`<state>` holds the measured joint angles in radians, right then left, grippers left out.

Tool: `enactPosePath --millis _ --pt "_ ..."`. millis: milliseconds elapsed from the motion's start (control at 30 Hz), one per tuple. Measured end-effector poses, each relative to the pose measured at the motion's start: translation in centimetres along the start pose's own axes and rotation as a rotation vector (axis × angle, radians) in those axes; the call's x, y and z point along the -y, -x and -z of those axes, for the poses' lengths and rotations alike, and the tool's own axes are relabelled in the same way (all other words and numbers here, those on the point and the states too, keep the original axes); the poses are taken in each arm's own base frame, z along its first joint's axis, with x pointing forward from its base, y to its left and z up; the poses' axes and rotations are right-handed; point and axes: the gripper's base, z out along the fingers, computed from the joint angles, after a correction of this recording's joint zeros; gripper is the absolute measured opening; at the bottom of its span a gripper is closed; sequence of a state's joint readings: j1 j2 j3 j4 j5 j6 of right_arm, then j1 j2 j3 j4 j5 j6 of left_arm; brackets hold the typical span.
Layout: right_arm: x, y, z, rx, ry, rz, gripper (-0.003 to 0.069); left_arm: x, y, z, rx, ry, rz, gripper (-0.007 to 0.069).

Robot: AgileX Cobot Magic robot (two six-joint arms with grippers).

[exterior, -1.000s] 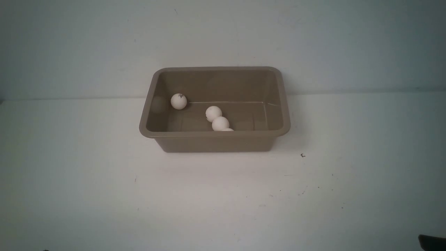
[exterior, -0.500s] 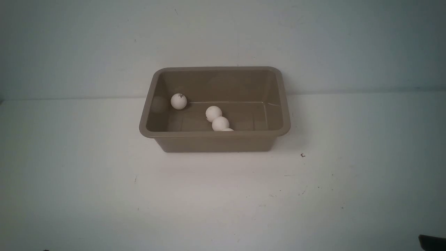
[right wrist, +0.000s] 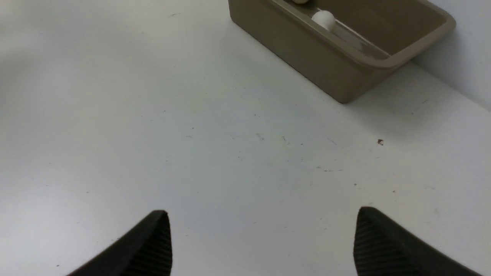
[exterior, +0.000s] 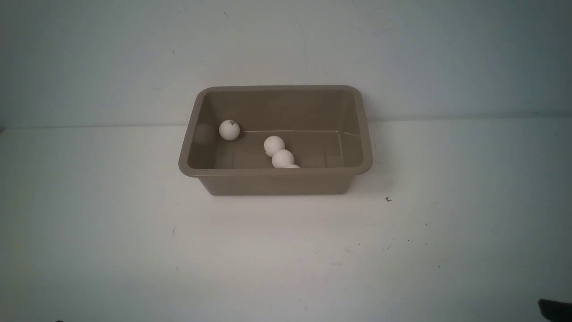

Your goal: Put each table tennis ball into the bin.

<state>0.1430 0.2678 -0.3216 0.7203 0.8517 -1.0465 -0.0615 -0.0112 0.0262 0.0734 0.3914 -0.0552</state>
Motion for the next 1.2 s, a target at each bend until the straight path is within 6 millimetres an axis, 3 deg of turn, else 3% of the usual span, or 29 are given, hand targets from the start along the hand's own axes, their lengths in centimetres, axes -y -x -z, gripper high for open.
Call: enactPosePath --millis 167,300,400,567,867,1200 --pt "0.8 0.1 0.0 0.01 -0.089 0.015 0.0579 0.0 0.0 0.0 0.0 0.0 0.0 0.0583" --pt "2.3 -0.5 0.1 -0.019 -0.269 -0.083 0.0579 0.0 0.0 0.0 0.0 0.0 0.0 0.0583" --pt "3.7 -2.2 -0.3 0.018 -0.457 -0.259 0.0579 0.0 0.0 0.0 0.001 0.0 0.0 0.0583" --pt "3.7 -4.2 -0.6 0.073 -0.568 -0.312 0.0579 0.0 0.0 0.0 0.001 0.0 0.0 0.0583" --pt "2.2 -8.3 -1.4 0.072 -0.584 -0.365 0.0579 0.0 0.0 0.0 0.001 0.0 0.0 0.0583" --pt "1.9 -8.4 -1.0 0.123 -0.602 -0.355 0.0579 0.0 0.0 0.0 0.001 -0.001 0.002 0.0583"
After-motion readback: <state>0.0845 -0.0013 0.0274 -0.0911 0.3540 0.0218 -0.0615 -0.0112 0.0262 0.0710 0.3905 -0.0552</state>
